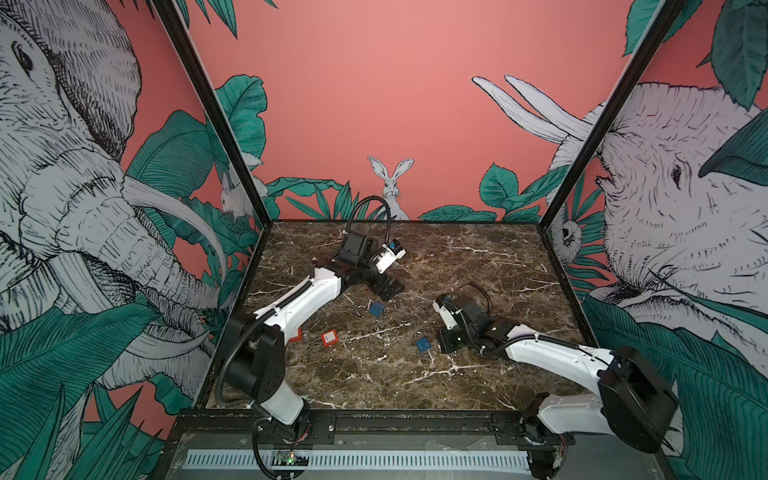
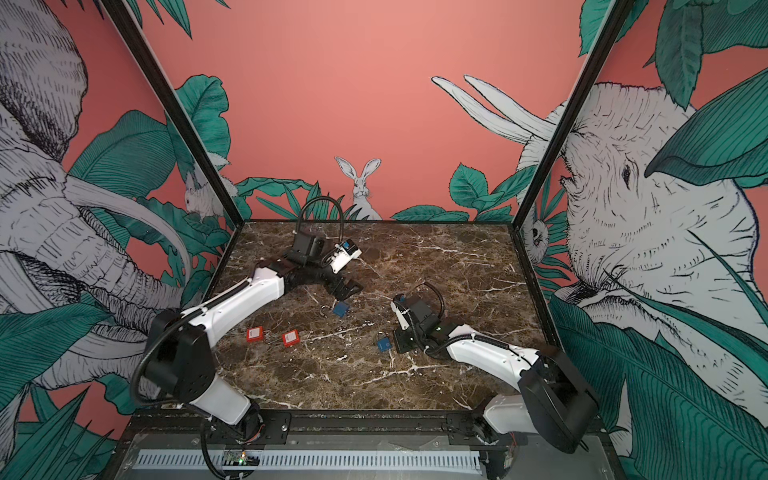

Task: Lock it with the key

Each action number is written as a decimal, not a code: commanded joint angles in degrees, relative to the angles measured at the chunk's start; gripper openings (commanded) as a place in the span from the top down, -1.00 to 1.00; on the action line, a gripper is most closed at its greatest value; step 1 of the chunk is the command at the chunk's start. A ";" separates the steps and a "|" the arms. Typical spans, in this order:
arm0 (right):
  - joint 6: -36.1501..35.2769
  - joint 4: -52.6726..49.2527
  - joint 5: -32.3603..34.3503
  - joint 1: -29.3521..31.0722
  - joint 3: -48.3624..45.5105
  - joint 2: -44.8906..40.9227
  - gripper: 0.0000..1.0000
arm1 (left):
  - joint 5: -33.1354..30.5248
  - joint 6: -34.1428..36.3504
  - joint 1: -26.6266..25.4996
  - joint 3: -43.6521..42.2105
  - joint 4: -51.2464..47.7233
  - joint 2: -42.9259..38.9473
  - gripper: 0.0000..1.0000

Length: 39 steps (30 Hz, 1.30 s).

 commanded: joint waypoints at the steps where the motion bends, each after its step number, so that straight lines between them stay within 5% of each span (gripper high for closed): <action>1: 1.76 1.85 3.14 0.76 2.01 2.88 1.00 | -6.22 -5.38 -0.67 -6.98 15.03 -6.77 -0.99; 7: 3.05 1.81 3.84 1.64 4.18 8.28 1.00 | -17.11 -7.94 -0.61 -17.75 24.96 -15.51 -0.99; 12: 4.29 0.17 5.10 3.08 5.76 11.58 1.00 | -24.31 -13.57 -0.27 -17.69 21.31 -17.08 -0.99; 21: 1.68 -5.81 10.60 3.91 8.55 9.11 0.34 | -25.44 -16.14 0.85 -12.95 14.11 -15.82 -0.99; 29: -11.90 -4.16 7.74 3.89 13.01 5.79 0.03 | -24.76 -20.51 3.34 -14.76 13.70 -19.09 -0.99; 34: -21.98 0.20 0.86 3.83 19.07 12.76 -0.22 | -19.79 -28.66 9.73 -17.35 12.55 -22.91 -0.99; 39: -24.27 -1.55 -1.46 3.85 31.90 25.96 -0.35 | -16.67 -30.47 14.51 -16.69 6.25 -24.35 -0.99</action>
